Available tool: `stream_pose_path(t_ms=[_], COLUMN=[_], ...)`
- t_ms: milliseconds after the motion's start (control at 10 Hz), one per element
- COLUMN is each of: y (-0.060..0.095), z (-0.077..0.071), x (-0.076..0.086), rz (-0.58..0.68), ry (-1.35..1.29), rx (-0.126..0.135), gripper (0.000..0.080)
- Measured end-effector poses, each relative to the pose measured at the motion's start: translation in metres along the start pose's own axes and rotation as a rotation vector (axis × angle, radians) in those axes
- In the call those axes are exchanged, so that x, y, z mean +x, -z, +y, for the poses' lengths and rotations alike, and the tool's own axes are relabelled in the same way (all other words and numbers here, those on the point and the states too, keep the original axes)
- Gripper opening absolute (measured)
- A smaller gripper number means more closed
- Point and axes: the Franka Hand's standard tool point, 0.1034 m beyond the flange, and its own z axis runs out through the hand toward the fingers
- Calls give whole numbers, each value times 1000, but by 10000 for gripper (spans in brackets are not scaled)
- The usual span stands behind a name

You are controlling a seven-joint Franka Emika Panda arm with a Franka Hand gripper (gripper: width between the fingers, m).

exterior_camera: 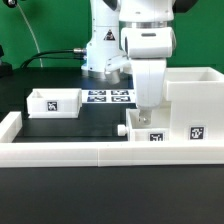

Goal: Assemble drawer

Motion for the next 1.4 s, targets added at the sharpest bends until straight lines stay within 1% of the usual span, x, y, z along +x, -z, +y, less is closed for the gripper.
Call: stream_pose_path(t_ms=[100,200,300,400,500,600,700,800,900,1000,1200,1400], y=[7,15,23,27,25,21,21,21,17,5,-8,-17], z=[2,4,7,9,8,7,7,6,6,8,13,10], x=[-2,-8,-20,-34,-49,-56,-56,-59,-61,-67,-77,-79], rz=[-5,-10,-16,-22,-26,-26,-24,-24,-20,-7,82,168], ry=[0,-1,11,32,45,43,42,46,65,85,102,81], rx=[2,-2,-7,-10,-4,2,2,3,8,22,37,50], gripper=[635,645,645,645,649,649,649,649,649,649,649,649])
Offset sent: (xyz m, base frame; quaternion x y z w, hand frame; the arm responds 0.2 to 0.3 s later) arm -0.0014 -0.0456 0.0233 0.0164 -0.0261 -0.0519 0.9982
